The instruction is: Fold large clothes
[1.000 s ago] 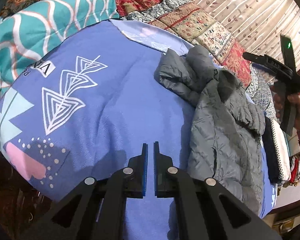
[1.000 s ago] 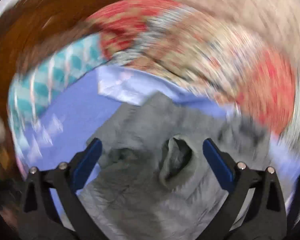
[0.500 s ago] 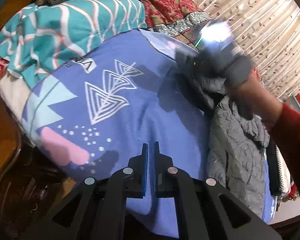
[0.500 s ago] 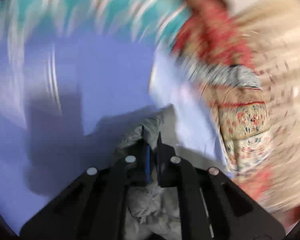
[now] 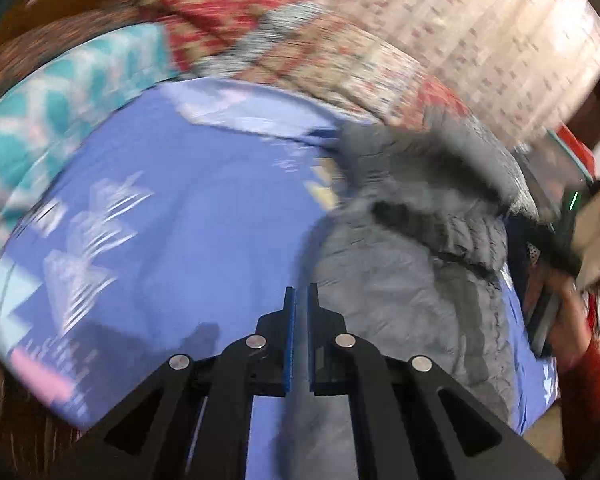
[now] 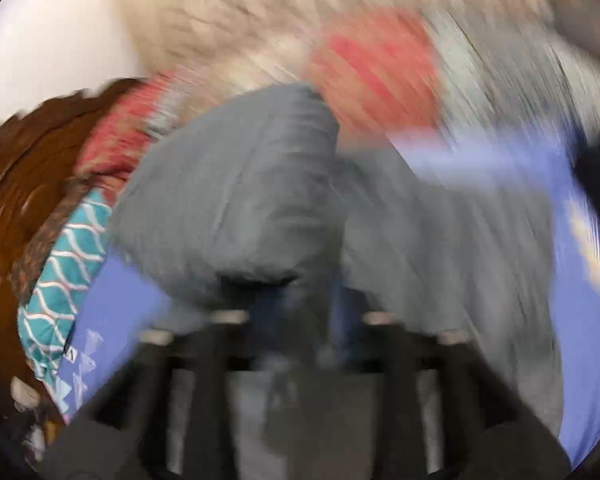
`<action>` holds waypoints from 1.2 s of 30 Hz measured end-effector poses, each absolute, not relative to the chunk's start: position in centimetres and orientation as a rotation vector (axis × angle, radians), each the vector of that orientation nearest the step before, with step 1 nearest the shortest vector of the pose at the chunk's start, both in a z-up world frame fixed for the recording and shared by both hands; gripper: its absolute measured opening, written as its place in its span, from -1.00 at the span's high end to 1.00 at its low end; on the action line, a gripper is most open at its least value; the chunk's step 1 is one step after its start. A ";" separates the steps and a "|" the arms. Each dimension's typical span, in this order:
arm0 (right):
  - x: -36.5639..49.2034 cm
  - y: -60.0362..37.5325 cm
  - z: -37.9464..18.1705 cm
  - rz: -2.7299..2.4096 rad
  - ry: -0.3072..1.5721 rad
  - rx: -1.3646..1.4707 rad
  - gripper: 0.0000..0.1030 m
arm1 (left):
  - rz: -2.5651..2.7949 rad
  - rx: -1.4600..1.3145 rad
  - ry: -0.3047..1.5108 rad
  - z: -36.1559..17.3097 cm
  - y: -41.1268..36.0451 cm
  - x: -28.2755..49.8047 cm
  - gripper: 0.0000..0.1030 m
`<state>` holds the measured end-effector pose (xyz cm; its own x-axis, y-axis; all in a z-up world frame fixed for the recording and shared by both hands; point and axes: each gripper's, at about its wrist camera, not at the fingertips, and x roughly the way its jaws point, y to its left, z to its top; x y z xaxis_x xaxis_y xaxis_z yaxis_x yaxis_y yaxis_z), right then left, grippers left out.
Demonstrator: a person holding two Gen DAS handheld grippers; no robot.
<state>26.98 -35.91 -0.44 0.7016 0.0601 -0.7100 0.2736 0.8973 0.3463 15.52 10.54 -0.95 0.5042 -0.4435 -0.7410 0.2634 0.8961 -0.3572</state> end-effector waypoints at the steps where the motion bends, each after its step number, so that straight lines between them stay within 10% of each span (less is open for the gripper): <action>1: 24.8 -38.0 -3.0 -0.150 0.833 0.524 -0.33 | -0.455 -0.185 0.951 -0.6 8.1 16.8 0.48; 9: 17.1 -42.0 -2.3 -0.207 0.729 0.504 -0.44 | -0.443 0.034 0.970 -1.6 -7.2 27.4 0.48; 17: 34.2 -30.6 -1.1 -0.020 0.828 -0.076 -0.67 | -0.218 0.069 1.067 -8.4 -10.6 34.5 0.48; 20: 38.8 -29.8 -5.4 -0.054 0.944 -0.195 0.83 | -0.025 0.104 1.155 -12.1 -8.6 36.3 0.48; 25: 30.7 -39.9 0.6 -0.239 0.612 0.204 0.88 | -0.053 0.091 1.115 -12.5 -7.0 36.0 0.49; 26: 29.2 -41.5 0.4 -0.273 0.599 0.249 0.76 | -0.054 0.106 1.105 -12.5 -7.1 35.8 0.49; 27: 27.4 -43.5 -0.6 -0.313 0.608 0.305 0.13 | -0.051 0.121 1.090 -12.6 -7.3 35.6 0.49; 29: 24.7 -47.2 -3.8 -0.428 0.705 0.397 -0.54 | -0.042 0.143 1.071 -12.6 -7.7 35.3 0.49; 36: 16.0 -53.2 -4.9 -0.439 0.599 0.728 -0.59 | -0.039 0.015 1.027 -8.4 -4.2 33.2 0.48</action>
